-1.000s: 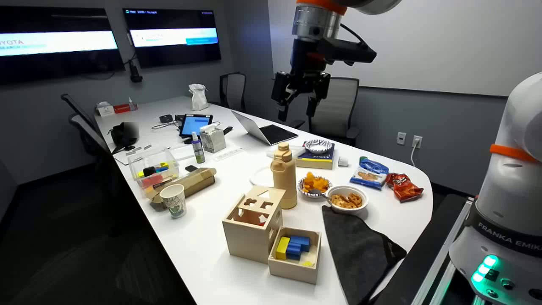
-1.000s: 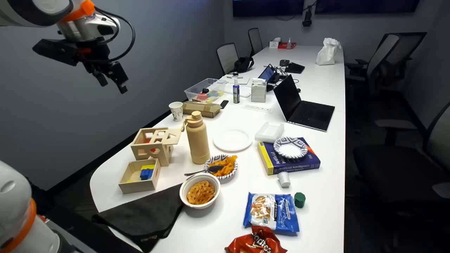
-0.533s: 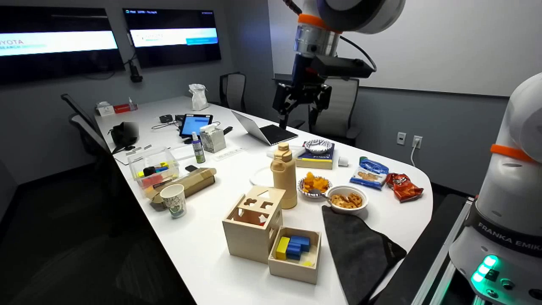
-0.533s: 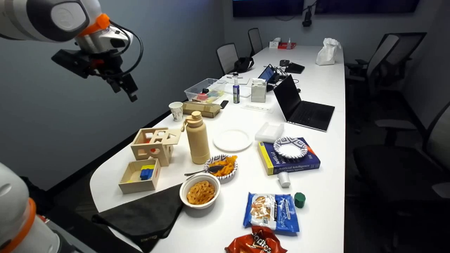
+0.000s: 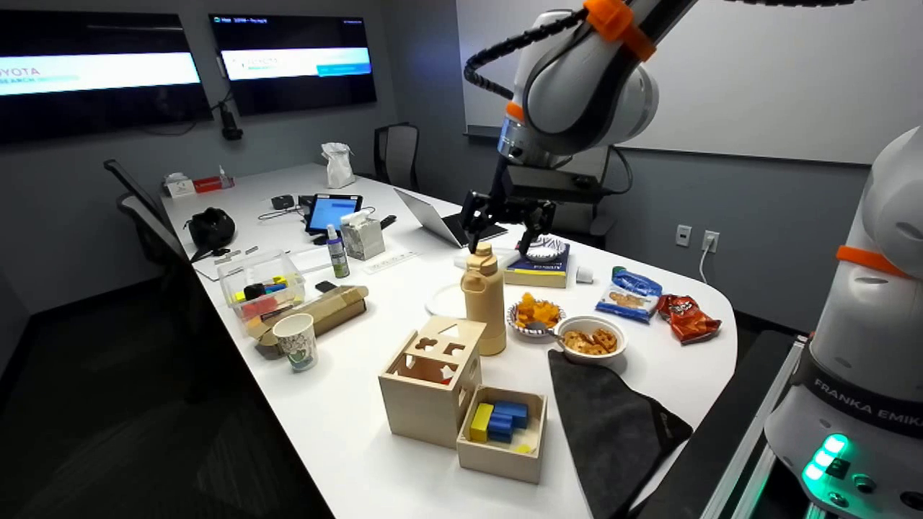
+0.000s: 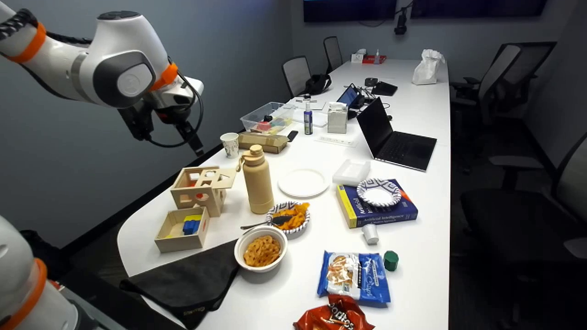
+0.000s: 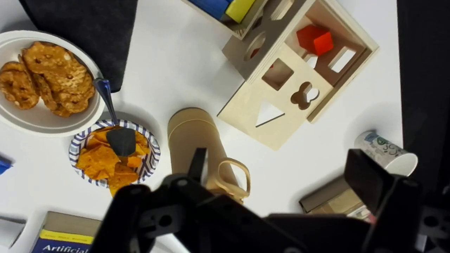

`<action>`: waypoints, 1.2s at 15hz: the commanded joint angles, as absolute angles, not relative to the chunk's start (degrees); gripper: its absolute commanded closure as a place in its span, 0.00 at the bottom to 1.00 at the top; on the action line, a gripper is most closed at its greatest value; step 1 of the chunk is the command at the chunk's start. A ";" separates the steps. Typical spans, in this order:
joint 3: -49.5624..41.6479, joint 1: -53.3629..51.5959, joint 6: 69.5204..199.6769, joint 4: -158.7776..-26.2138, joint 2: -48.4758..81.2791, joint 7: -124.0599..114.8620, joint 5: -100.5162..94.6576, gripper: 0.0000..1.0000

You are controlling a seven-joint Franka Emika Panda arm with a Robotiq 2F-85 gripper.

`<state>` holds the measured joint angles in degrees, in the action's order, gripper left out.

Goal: Close the lid on the wooden toy box.

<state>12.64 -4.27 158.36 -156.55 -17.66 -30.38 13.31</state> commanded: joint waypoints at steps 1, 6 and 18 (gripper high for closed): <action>13.38 -2.45 165.08 -154.92 -9.56 -35.76 13.35 0.00; 11.69 -2.41 170.73 -152.44 -0.02 -40.08 12.06 0.00; 5.62 -4.55 176.30 -143.55 16.49 -47.64 4.89 0.00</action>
<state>6.37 -3.00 175.16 -147.07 12.15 -45.77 5.36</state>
